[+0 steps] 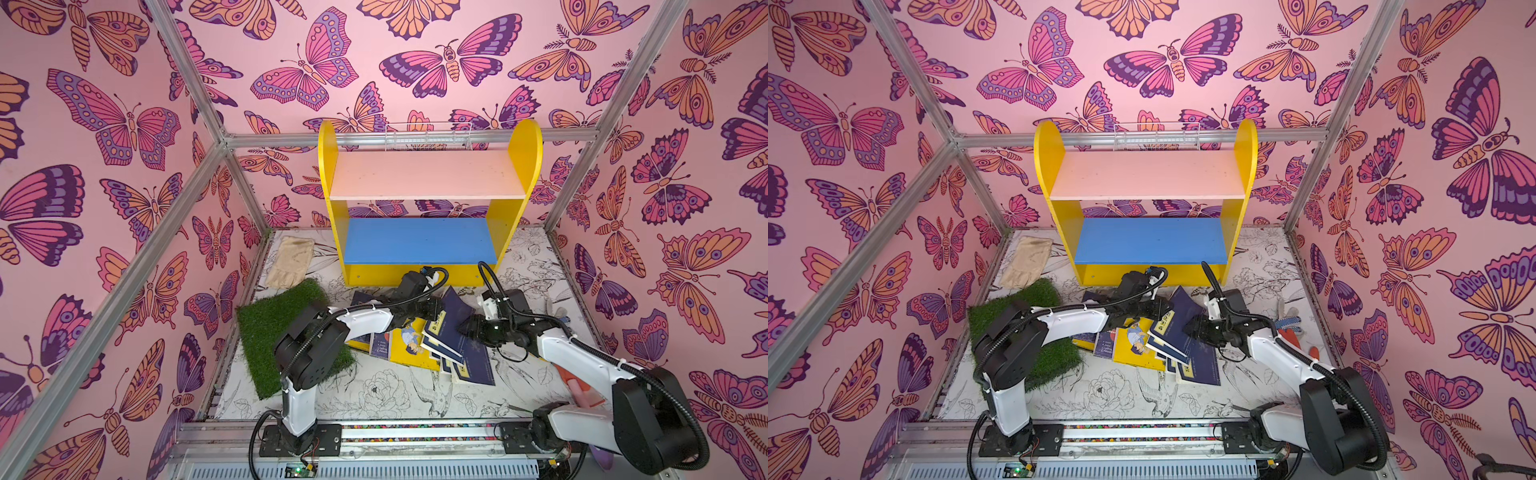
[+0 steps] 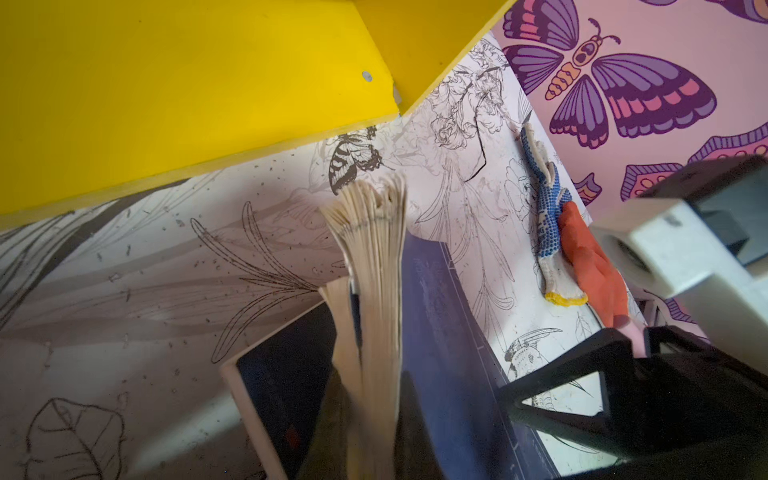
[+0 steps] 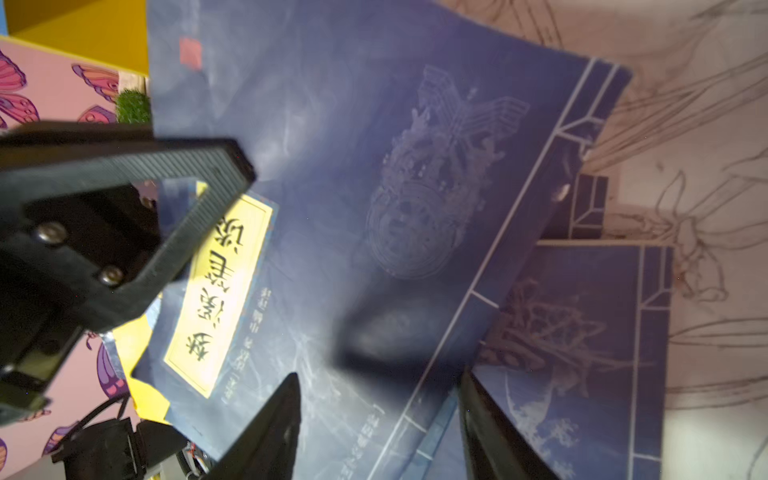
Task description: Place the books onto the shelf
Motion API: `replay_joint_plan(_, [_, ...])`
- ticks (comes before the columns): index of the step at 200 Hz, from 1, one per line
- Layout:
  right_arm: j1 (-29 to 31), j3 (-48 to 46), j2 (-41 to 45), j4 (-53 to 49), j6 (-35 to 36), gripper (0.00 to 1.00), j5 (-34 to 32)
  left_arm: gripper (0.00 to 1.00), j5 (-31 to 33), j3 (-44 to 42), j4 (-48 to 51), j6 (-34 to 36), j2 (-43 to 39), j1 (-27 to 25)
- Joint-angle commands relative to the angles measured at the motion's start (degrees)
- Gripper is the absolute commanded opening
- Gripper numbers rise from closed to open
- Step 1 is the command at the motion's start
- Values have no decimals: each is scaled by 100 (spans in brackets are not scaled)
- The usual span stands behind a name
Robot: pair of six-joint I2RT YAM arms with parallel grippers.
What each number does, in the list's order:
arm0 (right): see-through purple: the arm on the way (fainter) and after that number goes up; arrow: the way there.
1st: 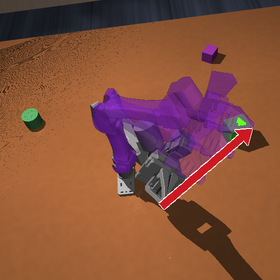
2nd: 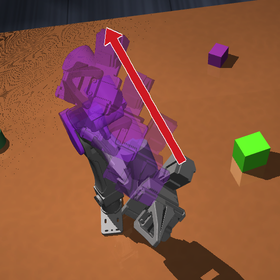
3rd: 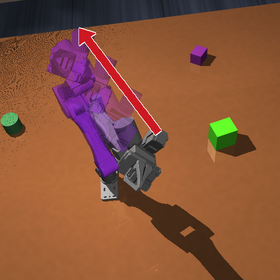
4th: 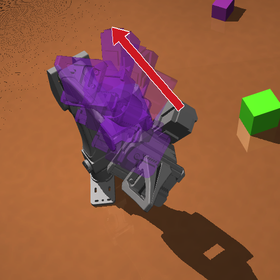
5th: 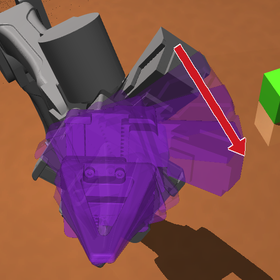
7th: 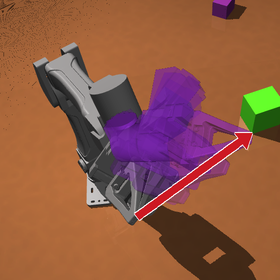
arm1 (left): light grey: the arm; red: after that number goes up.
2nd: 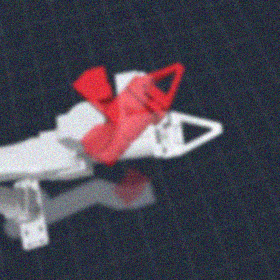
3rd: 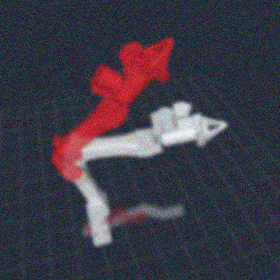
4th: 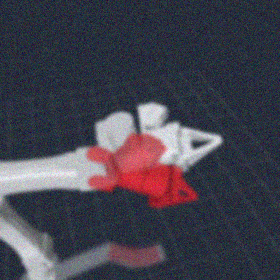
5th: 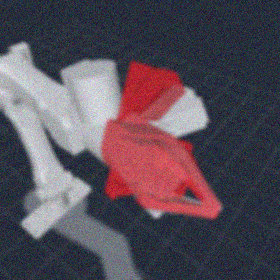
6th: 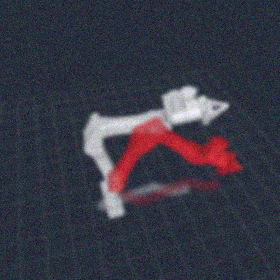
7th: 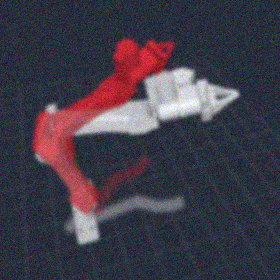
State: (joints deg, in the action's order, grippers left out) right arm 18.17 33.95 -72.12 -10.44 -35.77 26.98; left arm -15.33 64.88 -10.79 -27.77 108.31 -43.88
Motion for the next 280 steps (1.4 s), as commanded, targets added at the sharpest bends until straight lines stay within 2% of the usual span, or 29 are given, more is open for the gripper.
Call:
replay_joint_plan(1, [-114,167,74,764,-170,59,231,0,16,-254,520,88,38,-68])
replay_joint_plan(22, [-353,30,177,783,-382,59,121,0,98,-309,517,81,-28,-59])
replay_joint_plan(51, [-680,-112,266,797,-422,59,366,0,-19,-434,493,90,-235,51])
replay_joint_plan(93, [-824,-133,203,947,-213,64,1362,0,-608,-895,44,-295,-613,528])
replay_joint_plan(94, [-824,-134,192,956,-217,63,1380,0,-619,-910,25,-306,-616,538])
replay_joint_plan(96, [-824,-138,172,989,-227,54,1439,0,-631,-936,5,-325,-629,551])
replay_joint_plan(105, [-813,-150,129,1052,-267,41,1543,0,-663,-1055,-156,-396,-694,591])
replay_joint_plan(112, [-812,-169,96,1093,-298,35,1568,0,-661,-1133,-246,-436,-729,619])
replay_joint_plan(122, [-802,-162,6,1087,-283,32,1619,0,-630,-1202,-309,-497,-742,649])
replay_joint_plan(163, [-625,-83,-666,1290,-359,37,2063,0,-355,-1440,-533,-663,-790,658])
replay_joint_plan(213, [-438,-38,-1114,1459,-492,37,2013,0,-251,-1521,-583,-687,-790,659])
replay_joint_plan(280, [-421,-39,-1191,1339,-376,38,1942,0,-239,-1531,-604,-691,-724,659])
